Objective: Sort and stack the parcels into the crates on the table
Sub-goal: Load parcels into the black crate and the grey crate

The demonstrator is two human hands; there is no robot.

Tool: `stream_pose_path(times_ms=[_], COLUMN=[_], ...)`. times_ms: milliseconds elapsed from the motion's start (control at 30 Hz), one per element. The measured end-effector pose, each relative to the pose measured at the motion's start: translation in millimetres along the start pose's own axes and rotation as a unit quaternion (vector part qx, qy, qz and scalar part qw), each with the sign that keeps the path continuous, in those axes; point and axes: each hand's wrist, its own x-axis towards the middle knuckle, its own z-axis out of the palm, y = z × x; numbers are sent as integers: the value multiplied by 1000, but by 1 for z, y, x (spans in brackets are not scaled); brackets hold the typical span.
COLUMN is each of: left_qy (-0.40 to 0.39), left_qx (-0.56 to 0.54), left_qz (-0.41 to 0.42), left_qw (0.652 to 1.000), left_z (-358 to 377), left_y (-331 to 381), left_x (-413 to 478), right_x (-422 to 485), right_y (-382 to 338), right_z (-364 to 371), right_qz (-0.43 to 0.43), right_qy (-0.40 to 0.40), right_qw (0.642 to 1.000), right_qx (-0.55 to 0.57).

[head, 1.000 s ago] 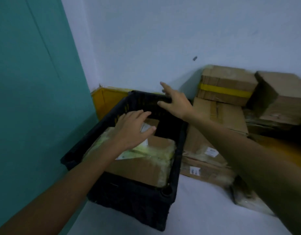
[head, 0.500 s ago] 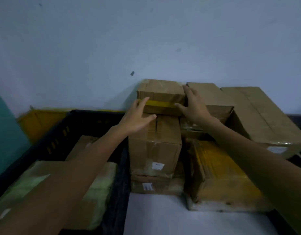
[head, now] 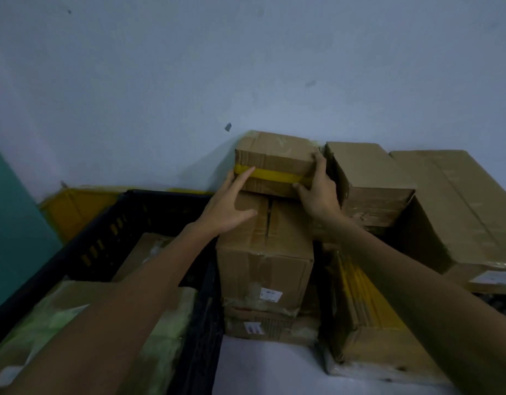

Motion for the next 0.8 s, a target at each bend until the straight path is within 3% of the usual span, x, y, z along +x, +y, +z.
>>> stream_pose_path(times_ms=[133,233,333,433,600,800], left_qy=[125,208,248,245,205,210], left_qx=[-4,11,17,-23,-29,-91], left_qz=[97,130,144,143,141,72], left_qw=[987,969,958,959,968,971], left_z=[-30,-55,-71,-79,-72,-61], left_y=[10,23,33,42,42,35], left_x=[-6,-11,-19,-26,-39,-56], right_x=[1,1,-7,-11,-17,-21], right_y=[-26,-43,-56,-58,-60,-56], right_z=[-18,-31,-46,-50,-53,-49], right_qz=[-66,-91,-149,-185,-174,-169], right_qy=[42,50,35,26,12,-34], right_qw=[996,987,981,978,977,981], right_qx=[38,127,117,92,127,89])
